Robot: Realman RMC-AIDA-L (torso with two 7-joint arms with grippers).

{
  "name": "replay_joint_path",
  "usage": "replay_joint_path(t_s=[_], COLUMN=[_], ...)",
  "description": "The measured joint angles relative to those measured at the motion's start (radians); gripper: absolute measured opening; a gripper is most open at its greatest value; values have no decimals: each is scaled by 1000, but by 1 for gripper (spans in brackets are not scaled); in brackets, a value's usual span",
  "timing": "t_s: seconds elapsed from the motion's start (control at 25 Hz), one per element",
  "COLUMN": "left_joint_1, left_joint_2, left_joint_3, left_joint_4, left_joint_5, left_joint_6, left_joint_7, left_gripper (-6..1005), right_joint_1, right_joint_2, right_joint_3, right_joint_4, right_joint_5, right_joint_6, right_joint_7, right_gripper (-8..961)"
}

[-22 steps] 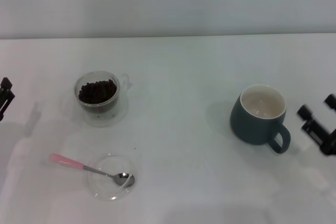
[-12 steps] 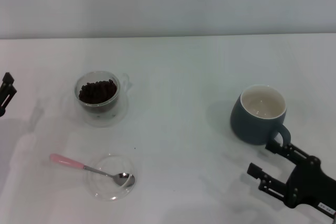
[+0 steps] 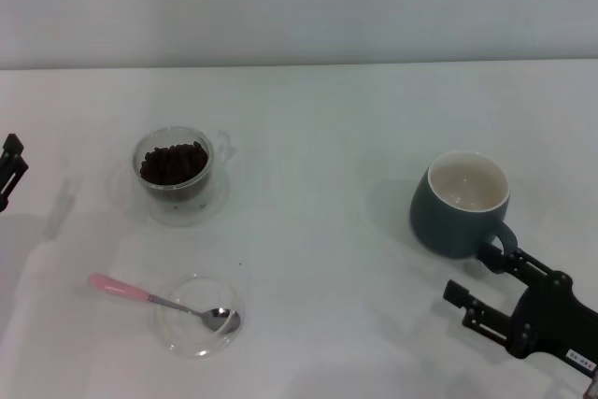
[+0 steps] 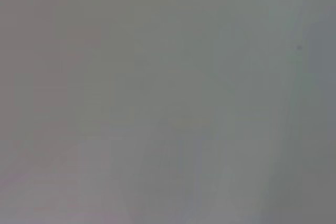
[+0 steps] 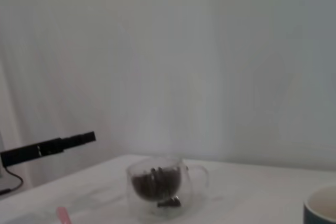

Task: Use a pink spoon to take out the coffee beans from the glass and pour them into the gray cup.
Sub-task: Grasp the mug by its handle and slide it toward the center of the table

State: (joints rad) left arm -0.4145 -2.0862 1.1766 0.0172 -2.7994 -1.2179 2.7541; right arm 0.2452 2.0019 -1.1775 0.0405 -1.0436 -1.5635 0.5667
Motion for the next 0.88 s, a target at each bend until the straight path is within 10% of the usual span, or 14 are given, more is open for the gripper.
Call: replay_joint_path(t_s=[0.88], left_joint_1=[-4], left_joint_2=[3], left_joint_3=[-8], left_joint_4=[1], left_joint_5=[-6], left_joint_6=[10], left_joint_7=[6], left_gripper=[876], right_joint_1=[-12], right_joint_2=[6], right_joint_3=[196], right_joint_4=[32], right_joint_5=[27], right_joint_6=[114], right_joint_7=[2], right_gripper=[779])
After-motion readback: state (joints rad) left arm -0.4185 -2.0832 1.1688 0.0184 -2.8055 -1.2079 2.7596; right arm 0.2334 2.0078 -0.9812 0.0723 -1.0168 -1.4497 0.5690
